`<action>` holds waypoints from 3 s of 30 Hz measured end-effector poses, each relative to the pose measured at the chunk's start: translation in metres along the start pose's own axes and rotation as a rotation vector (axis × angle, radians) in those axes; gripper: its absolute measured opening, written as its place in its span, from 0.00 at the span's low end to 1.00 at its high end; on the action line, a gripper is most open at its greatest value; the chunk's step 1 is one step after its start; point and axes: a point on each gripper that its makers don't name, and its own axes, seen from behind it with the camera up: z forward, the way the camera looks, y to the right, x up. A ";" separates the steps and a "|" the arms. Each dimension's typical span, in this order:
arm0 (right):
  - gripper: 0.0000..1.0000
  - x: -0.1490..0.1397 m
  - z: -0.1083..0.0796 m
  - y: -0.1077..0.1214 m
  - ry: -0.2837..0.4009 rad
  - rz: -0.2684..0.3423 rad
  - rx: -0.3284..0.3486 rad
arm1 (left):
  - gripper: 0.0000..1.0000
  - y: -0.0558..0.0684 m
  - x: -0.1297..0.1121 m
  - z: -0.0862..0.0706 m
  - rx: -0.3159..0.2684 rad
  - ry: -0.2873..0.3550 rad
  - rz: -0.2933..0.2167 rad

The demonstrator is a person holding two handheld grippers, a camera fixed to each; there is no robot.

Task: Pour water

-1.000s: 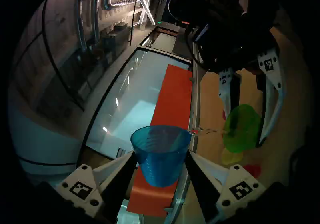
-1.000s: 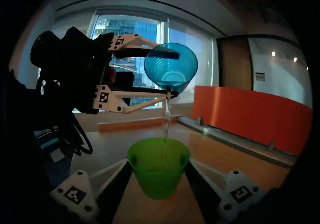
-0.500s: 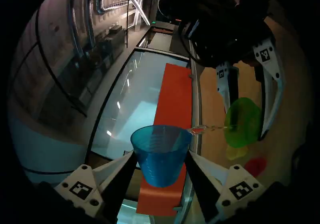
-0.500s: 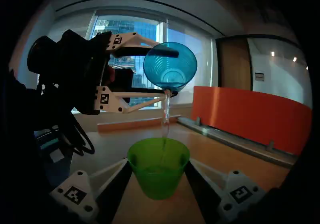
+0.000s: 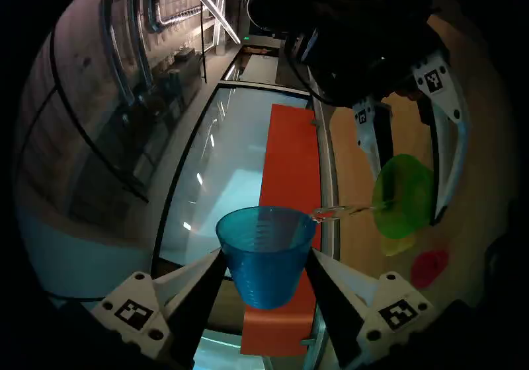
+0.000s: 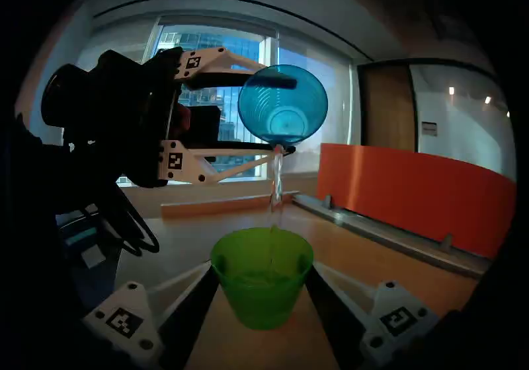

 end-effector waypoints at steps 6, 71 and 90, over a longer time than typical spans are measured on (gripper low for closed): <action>0.88 0.000 0.001 0.000 0.000 -0.003 0.000 | 0.81 -0.001 0.002 0.000 0.000 0.001 0.028; 0.87 0.007 -0.004 0.006 0.020 0.002 -0.025 | 0.81 0.000 -0.009 0.007 -0.012 0.012 -0.164; 0.87 0.010 -0.014 0.012 0.036 0.012 -0.046 | 0.81 0.022 -0.047 0.005 -0.059 0.013 -0.932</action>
